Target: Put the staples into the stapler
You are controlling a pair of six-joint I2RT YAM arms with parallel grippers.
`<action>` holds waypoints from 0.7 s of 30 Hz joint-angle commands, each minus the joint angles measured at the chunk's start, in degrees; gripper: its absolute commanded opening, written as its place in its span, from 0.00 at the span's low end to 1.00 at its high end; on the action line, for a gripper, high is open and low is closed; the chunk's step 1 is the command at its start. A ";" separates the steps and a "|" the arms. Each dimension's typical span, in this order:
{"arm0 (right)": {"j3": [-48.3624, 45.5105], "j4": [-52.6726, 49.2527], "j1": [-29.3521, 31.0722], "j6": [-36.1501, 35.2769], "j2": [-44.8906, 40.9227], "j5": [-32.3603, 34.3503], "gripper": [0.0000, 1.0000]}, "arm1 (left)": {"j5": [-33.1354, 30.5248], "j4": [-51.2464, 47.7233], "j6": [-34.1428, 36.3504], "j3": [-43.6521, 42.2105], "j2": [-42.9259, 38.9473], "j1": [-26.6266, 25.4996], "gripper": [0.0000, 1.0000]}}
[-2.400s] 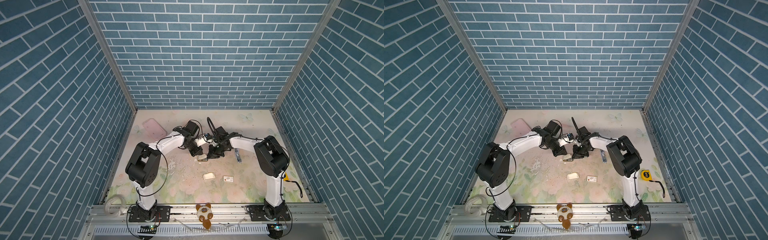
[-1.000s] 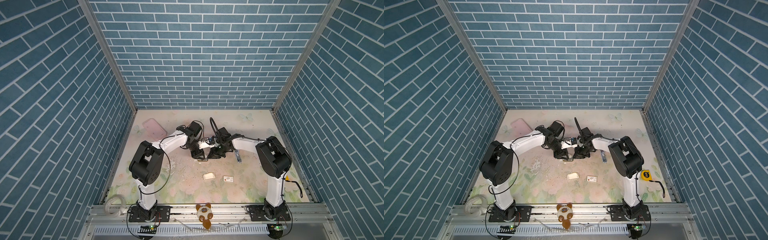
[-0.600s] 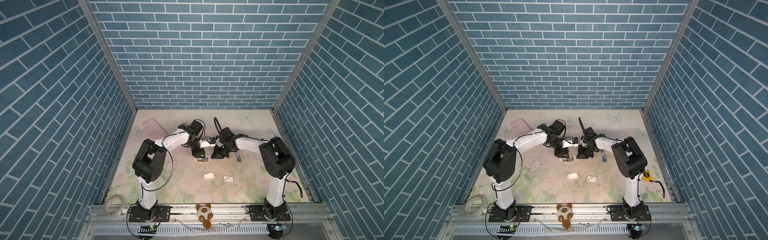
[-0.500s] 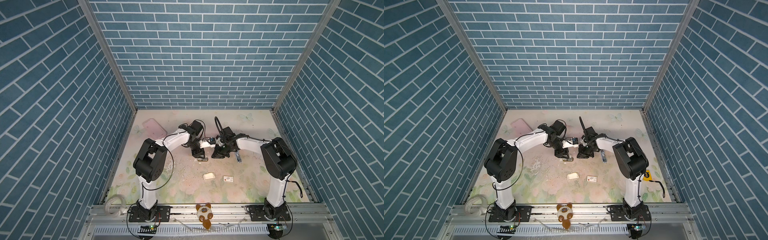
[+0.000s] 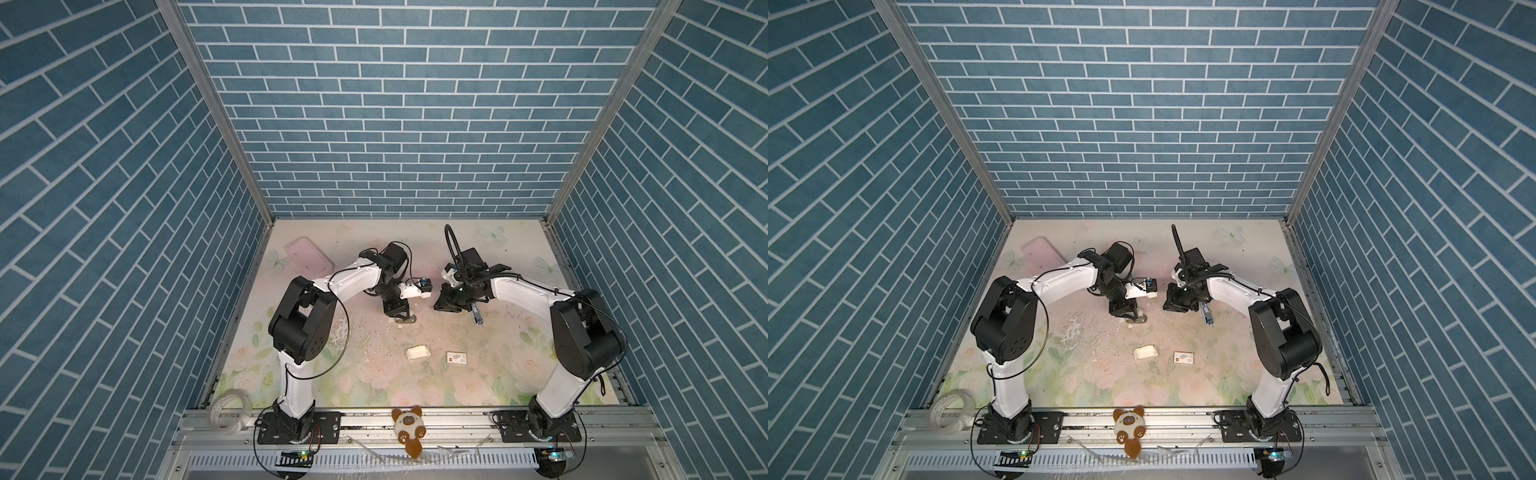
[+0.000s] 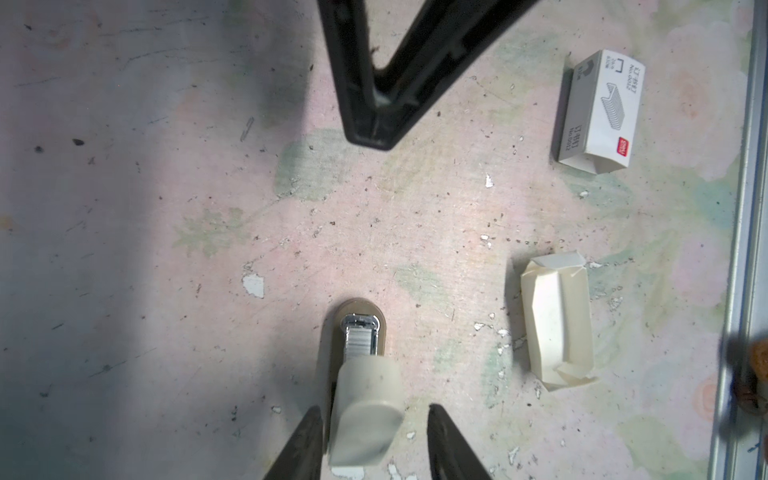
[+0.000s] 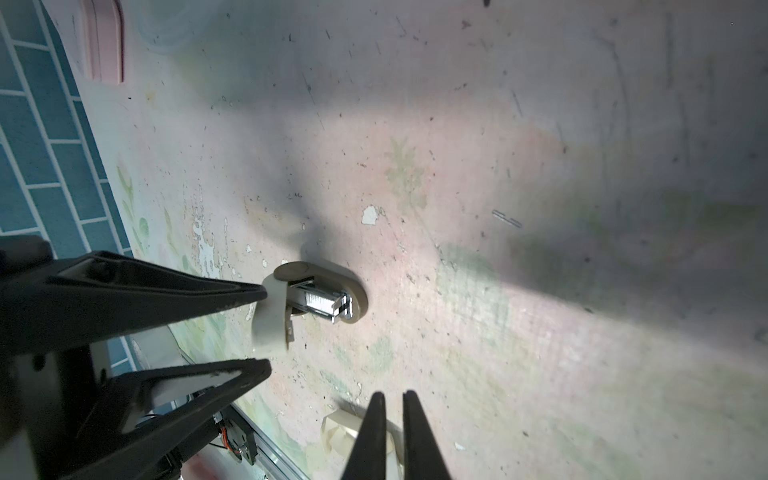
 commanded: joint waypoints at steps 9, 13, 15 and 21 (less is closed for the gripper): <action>-2.15 -3.26 -1.35 -0.63 -4.52 2.11 0.12 | -1.46 0.50 1.00 0.64 1.04 -0.91 0.38; -2.60 -2.99 -1.45 -0.57 -4.61 2.07 0.12 | -2.11 0.64 1.08 0.82 1.43 -1.28 0.38; -2.84 -2.95 -1.44 -0.54 -4.83 2.07 0.12 | -2.18 0.71 0.94 0.91 1.64 -1.37 0.39; -3.62 -2.80 -1.56 -0.54 -5.70 2.25 0.12 | -2.62 1.05 0.69 1.40 1.89 -1.89 0.36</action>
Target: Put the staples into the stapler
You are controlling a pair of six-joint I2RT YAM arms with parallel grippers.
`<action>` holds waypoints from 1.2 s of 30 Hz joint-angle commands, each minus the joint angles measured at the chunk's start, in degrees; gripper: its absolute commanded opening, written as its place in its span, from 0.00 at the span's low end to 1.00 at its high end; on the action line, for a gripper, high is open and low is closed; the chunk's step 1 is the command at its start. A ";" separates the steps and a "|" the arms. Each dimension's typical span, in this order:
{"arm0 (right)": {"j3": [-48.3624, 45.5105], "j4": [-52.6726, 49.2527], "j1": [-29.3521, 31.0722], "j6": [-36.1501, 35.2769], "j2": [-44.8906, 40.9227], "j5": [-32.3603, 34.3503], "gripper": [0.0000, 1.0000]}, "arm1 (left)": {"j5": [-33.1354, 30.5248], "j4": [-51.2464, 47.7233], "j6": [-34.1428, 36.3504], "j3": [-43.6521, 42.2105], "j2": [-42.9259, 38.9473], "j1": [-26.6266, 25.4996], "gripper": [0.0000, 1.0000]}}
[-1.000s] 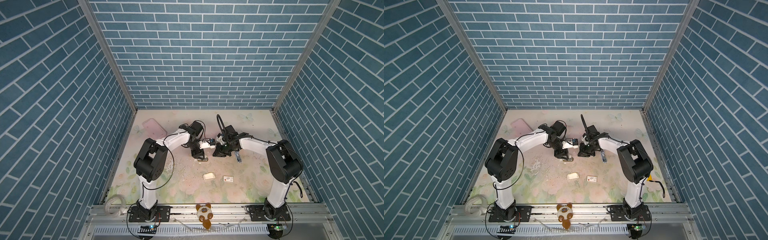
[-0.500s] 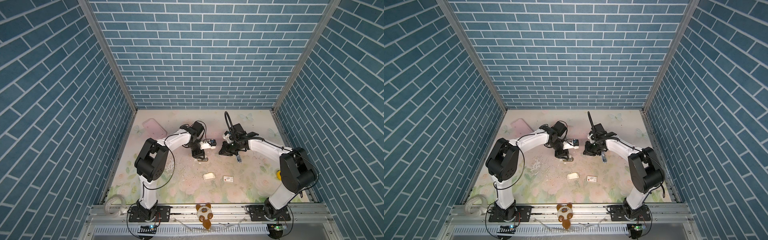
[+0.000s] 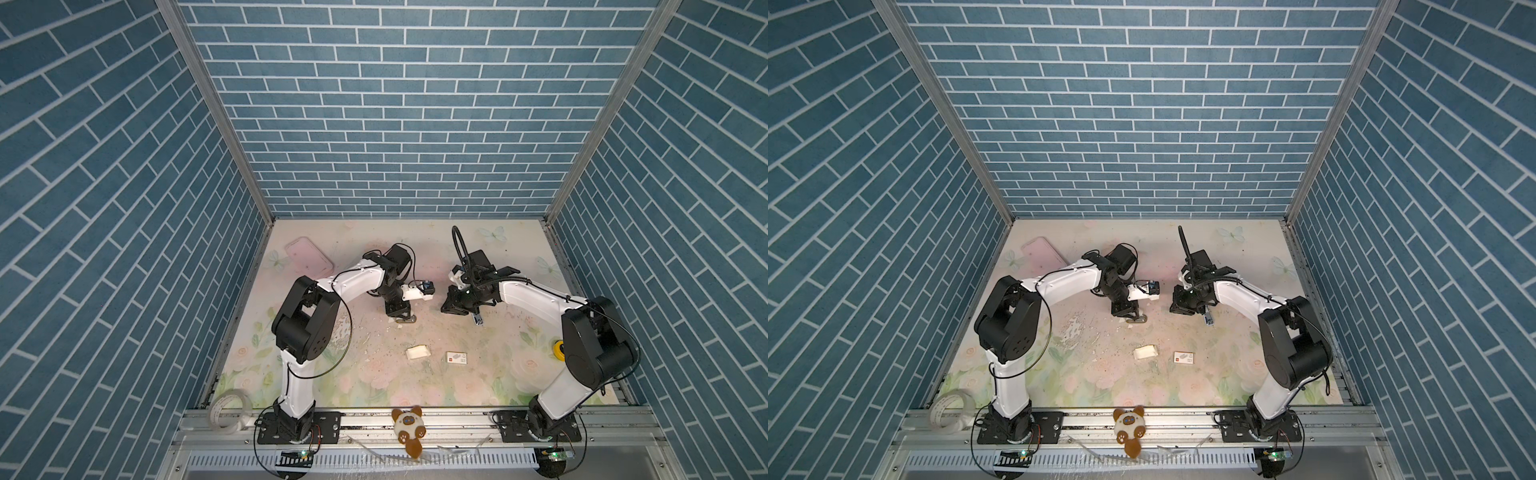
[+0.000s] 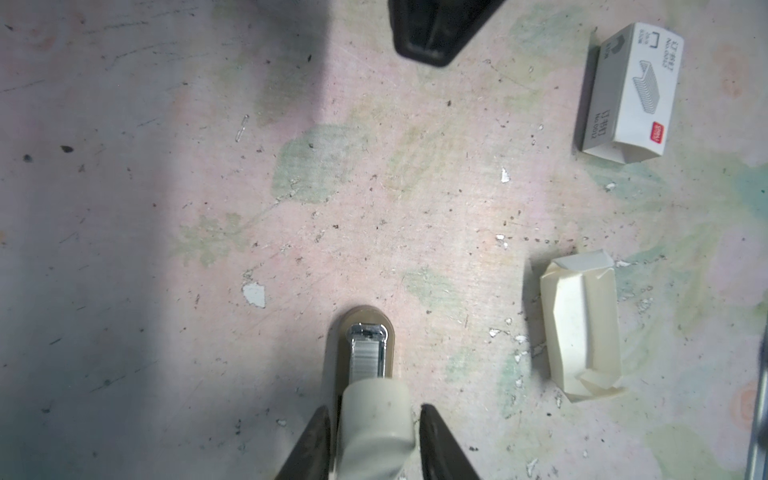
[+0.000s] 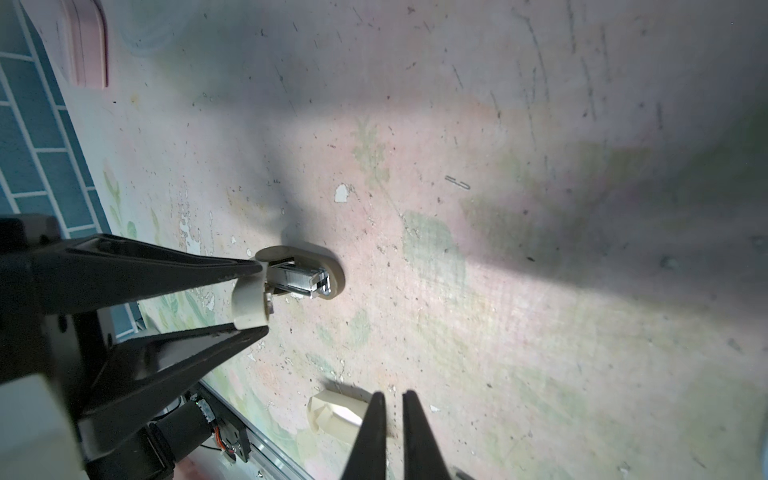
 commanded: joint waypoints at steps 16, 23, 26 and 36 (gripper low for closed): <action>-1.23 -0.49 -0.59 -0.43 -1.82 0.30 0.12 | -1.07 -1.02 0.63 2.16 1.24 -0.90 0.33; -1.31 -0.27 -0.59 -0.42 -1.73 0.03 0.12 | -1.13 -1.17 0.55 2.41 1.12 -0.94 0.39; -1.42 -0.26 -0.68 -0.43 -1.72 0.02 0.12 | -1.23 -1.26 0.50 2.64 0.91 -0.97 0.39; -1.53 -0.22 -0.67 -0.43 -1.81 -0.31 0.12 | -1.14 -2.29 0.78 3.43 1.16 -1.07 0.35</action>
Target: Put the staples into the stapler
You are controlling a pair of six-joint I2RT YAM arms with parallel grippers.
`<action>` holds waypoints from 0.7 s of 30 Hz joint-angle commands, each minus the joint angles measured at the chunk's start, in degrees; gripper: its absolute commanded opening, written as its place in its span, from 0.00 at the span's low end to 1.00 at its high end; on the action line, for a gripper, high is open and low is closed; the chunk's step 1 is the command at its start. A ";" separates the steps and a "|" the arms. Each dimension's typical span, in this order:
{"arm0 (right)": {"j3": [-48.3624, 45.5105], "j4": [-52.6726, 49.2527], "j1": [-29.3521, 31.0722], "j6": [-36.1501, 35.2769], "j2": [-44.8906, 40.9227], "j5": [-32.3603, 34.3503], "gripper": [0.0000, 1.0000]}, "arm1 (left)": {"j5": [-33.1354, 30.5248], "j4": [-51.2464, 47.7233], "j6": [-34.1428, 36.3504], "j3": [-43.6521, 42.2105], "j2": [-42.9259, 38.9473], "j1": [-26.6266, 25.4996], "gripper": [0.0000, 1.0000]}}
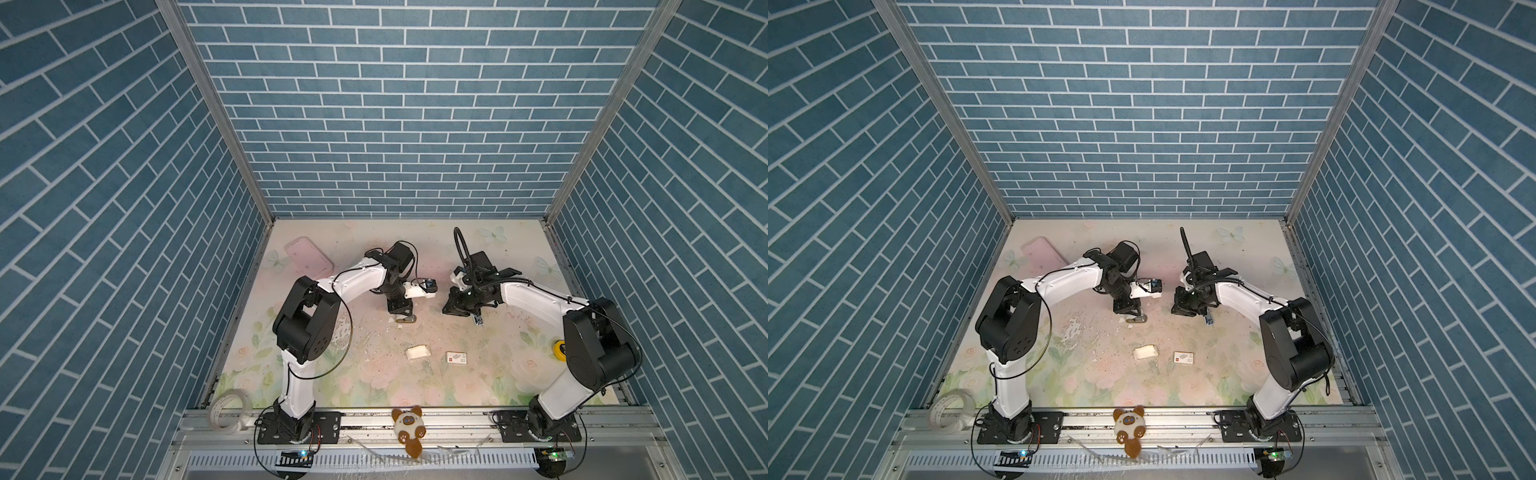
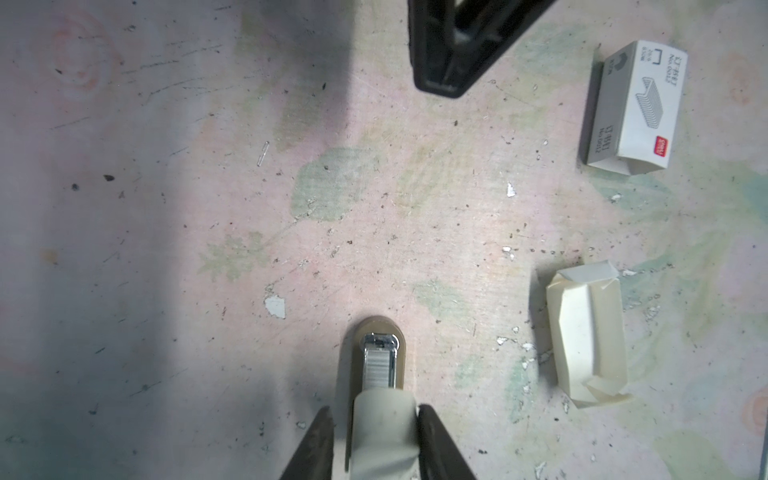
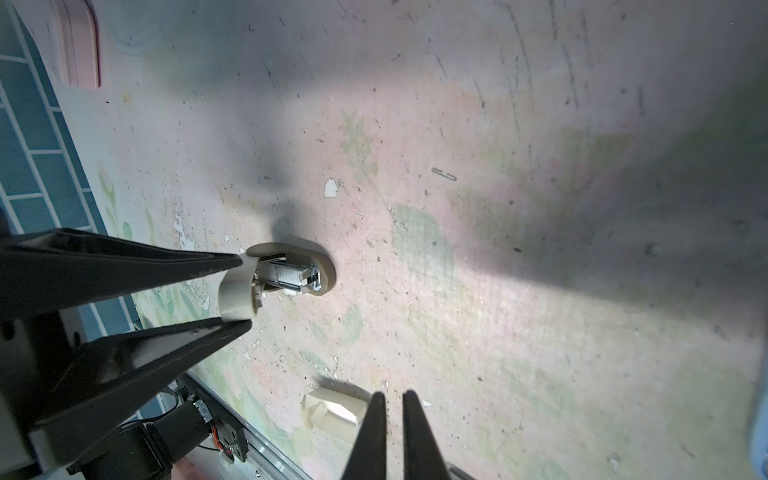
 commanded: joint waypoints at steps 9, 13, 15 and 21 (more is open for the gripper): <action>-0.52 -0.48 -0.24 -0.45 -1.42 -0.28 0.12 | -0.20 -2.77 0.98 1.59 1.75 -0.83 0.27; -0.51 -0.95 -0.32 -0.67 -1.85 0.10 0.11 | -0.48 -3.17 1.35 1.59 1.90 -1.03 0.21; -0.42 -1.41 -0.46 -0.63 -2.43 0.80 0.11 | -0.75 -3.41 1.50 1.69 2.08 -1.22 0.16; -0.33 -4.13 -1.35 -0.88 -5.78 2.95 0.11 | -2.21 -4.31 1.62 2.16 3.46 -2.31 0.07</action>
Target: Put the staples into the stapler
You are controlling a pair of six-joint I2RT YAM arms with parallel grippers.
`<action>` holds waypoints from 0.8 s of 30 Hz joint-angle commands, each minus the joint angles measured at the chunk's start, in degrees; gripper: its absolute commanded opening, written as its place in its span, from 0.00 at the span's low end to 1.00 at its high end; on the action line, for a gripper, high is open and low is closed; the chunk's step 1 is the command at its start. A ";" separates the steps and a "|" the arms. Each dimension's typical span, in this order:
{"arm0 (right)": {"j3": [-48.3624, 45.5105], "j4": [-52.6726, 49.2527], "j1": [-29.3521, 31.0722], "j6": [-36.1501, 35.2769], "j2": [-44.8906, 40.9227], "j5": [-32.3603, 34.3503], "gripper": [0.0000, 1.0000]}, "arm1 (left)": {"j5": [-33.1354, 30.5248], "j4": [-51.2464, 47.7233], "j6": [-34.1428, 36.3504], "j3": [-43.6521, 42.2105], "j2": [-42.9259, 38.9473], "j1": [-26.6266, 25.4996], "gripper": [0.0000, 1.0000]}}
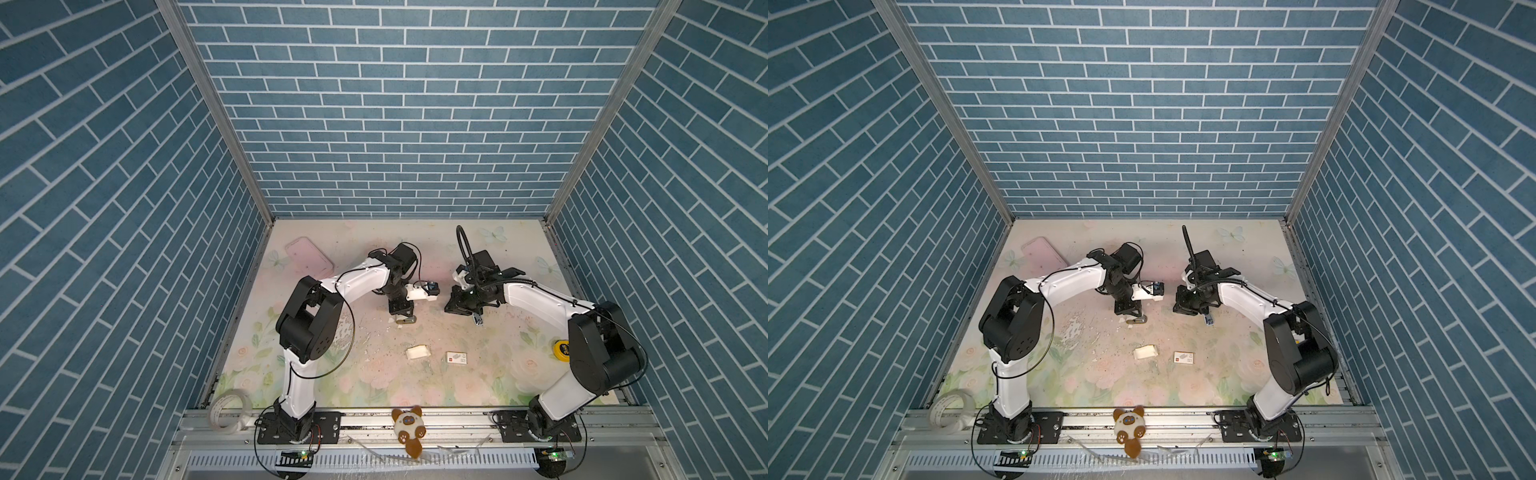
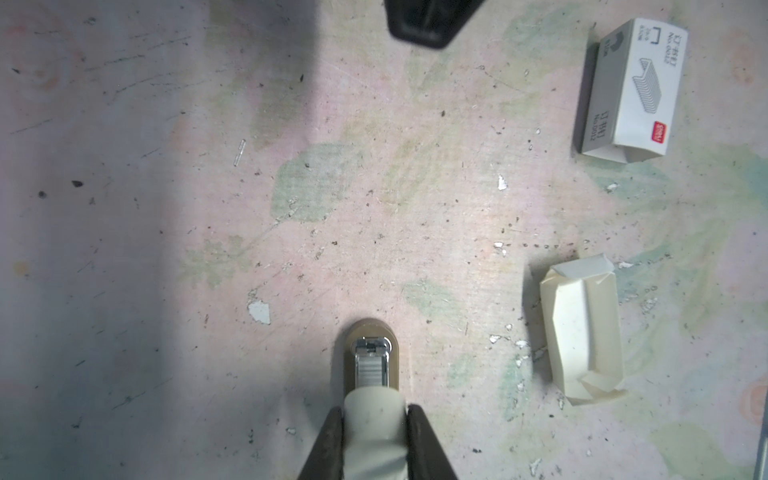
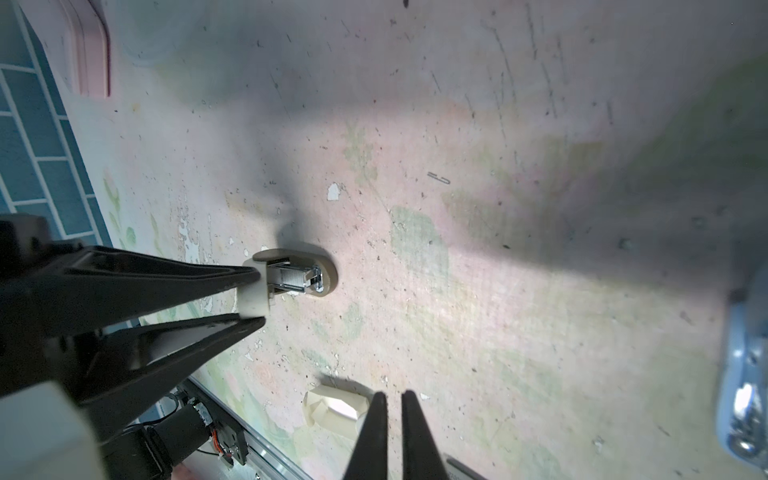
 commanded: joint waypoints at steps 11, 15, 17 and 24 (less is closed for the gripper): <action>-2.15 -6.13 -2.50 -1.84 -9.09 3.21 0.11 | -4.62 -3.50 0.58 1.65 4.56 -3.21 0.00; -3.39 -5.87 -2.84 -1.81 -10.21 3.04 0.11 | -6.02 -4.46 0.75 2.69 5.30 -3.85 0.00; -3.91 -5.68 -2.99 -1.81 -10.75 2.88 0.11 | -6.69 -5.24 0.63 3.55 6.11 -4.12 0.00; -5.18 -5.58 -3.38 -2.05 -12.27 2.59 0.10 | -8.50 -6.91 0.46 4.86 8.90 -5.02 0.00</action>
